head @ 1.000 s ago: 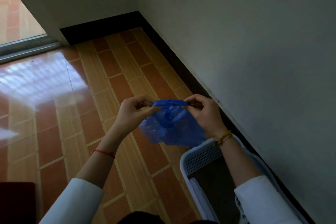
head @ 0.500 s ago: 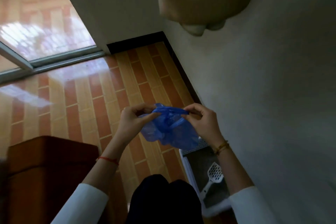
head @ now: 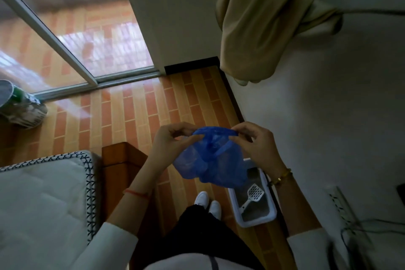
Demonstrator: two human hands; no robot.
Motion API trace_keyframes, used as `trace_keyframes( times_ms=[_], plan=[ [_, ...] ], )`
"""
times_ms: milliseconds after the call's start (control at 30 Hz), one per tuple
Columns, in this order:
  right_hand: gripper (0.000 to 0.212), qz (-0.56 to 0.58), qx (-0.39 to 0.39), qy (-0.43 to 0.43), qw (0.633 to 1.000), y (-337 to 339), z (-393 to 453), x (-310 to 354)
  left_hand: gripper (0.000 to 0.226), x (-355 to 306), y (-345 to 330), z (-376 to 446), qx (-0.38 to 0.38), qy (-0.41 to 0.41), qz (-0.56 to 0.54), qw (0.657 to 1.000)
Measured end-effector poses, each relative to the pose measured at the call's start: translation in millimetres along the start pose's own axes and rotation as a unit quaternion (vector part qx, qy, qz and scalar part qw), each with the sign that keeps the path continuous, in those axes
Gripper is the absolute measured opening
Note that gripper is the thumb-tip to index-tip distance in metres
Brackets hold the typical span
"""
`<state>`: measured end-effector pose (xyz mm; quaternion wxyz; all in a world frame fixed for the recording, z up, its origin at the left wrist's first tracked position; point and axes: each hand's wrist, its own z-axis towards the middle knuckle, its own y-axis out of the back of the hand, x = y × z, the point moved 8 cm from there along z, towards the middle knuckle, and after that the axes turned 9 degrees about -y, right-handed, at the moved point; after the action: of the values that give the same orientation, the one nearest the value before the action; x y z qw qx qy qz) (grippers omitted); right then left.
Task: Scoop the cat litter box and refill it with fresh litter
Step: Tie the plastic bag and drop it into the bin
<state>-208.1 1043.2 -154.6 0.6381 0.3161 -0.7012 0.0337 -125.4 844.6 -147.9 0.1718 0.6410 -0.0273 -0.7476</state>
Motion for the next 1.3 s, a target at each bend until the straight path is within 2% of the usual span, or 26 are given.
trace_keyframes(
  times_ms=[200, 333, 600, 800, 933, 1100, 1233, 1300],
  plan=[
    [0.014, 0.007, 0.046, 0.002, 0.999, -15.5, -7.7, 19.7, 0.02, -16.4, 22.5, -15.6, -0.042, -0.01, 0.018, 0.999],
    [0.013, 0.023, 0.084, 0.014, 0.996, -35.3, 2.3, 43.7, 0.029, -19.5, 44.0, -23.5, -0.072, -0.023, 0.025, 0.997],
    [0.011, -0.011, 0.151, 0.063, 0.986, -94.2, 87.0, 96.6, 0.014, 4.5, 126.5, 9.7, -0.194, 0.008, 0.038, 0.98],
    [0.008, -0.011, 0.177, 0.098, 0.979, -168.1, 193.8, 150.5, 0.01, 33.8, 224.5, 62.7, -0.271, 0.018, 0.06, 0.96],
    [0.008, -0.031, 0.188, 0.145, 0.971, -234.9, 273.8, 197.2, 0.013, 51.4, 310.4, 99.8, -0.304, 0.023, 0.092, 0.948],
    [0.015, -0.037, 0.226, 0.164, 0.959, -326.4, 360.1, 256.7, 0.011, 79.0, 421.9, 138.9, -0.356, 0.038, 0.09, 0.929],
    [0.011, -0.049, 0.252, 0.192, 0.947, -400.1, 420.6, 303.5, 0.026, 101.0, 506.0, 158.7, -0.376, 0.042, 0.106, 0.919],
    [0.008, -0.065, 0.263, 0.215, 0.938, -441.7, 447.2, 326.7, 0.025, 119.5, 549.9, 165.4, -0.394, 0.058, 0.101, 0.912]
  ],
)
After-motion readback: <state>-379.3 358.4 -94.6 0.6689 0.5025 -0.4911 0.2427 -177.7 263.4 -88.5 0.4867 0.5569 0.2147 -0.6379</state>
